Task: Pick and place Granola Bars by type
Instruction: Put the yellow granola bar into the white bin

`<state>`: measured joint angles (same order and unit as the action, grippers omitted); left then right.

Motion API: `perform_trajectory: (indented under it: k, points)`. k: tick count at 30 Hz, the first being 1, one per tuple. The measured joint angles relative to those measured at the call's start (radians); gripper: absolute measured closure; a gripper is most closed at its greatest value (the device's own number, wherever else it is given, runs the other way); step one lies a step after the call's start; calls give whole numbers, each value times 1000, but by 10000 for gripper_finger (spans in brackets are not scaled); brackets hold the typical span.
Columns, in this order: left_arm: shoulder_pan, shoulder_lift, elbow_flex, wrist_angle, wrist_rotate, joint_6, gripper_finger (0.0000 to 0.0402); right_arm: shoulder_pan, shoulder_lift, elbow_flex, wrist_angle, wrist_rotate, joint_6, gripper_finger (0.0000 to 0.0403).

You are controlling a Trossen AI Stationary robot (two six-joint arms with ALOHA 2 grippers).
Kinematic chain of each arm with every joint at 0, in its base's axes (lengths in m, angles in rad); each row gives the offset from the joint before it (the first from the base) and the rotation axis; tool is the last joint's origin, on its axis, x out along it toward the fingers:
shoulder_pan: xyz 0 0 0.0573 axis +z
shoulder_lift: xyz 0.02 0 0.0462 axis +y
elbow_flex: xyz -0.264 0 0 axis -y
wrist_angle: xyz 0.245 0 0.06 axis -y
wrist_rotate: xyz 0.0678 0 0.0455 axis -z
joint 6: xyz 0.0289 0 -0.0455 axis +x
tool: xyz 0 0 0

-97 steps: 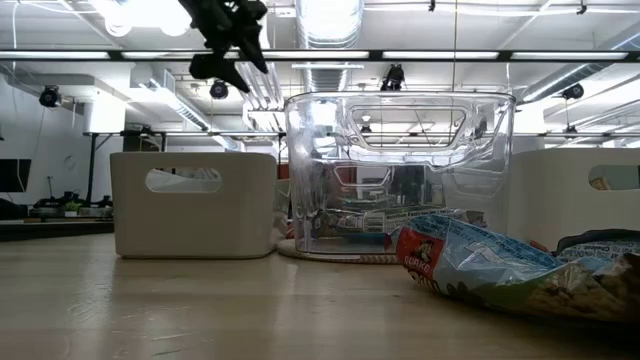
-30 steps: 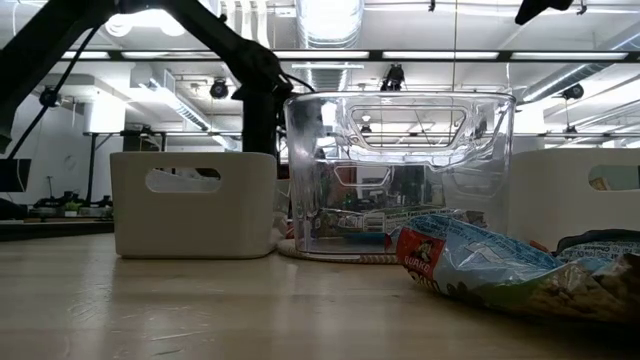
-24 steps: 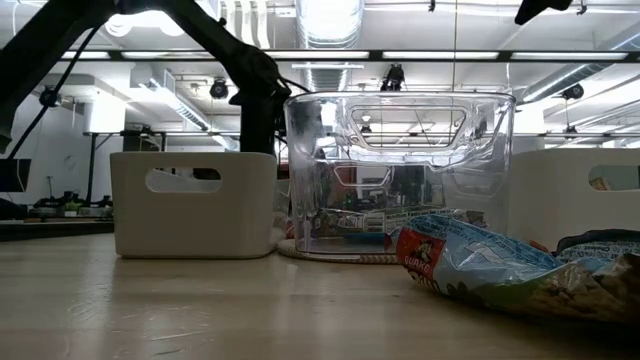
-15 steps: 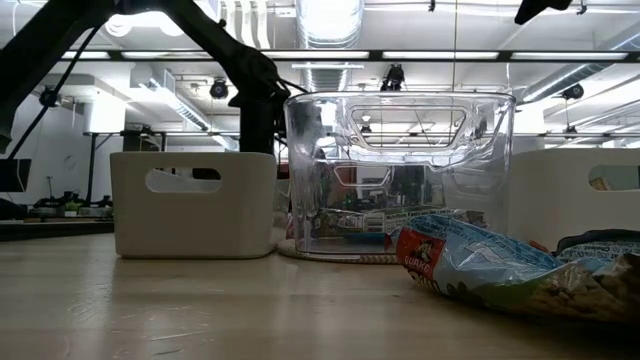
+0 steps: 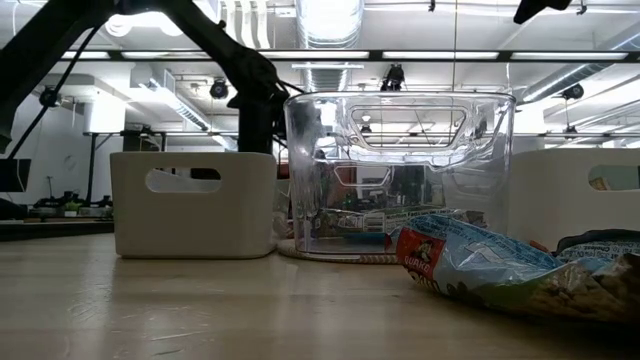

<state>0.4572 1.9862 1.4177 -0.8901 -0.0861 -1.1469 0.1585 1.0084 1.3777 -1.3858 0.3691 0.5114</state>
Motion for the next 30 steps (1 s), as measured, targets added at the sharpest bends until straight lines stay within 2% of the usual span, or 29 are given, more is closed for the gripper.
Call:
perform_trajectory:
  k: [7, 19, 30]
  points:
    - [-5, 0, -24, 2, 23, -7, 179, 0, 0, 0, 13, 0, -15, 394]
    - [-5, 0, -25, 17, 25, -8, 272, 0, 0, 0, 16, 5, -18, 394]
    - [-8, -6, -24, 18, 26, 20, 326, 0, 0, 0, 34, 8, -17, 394]
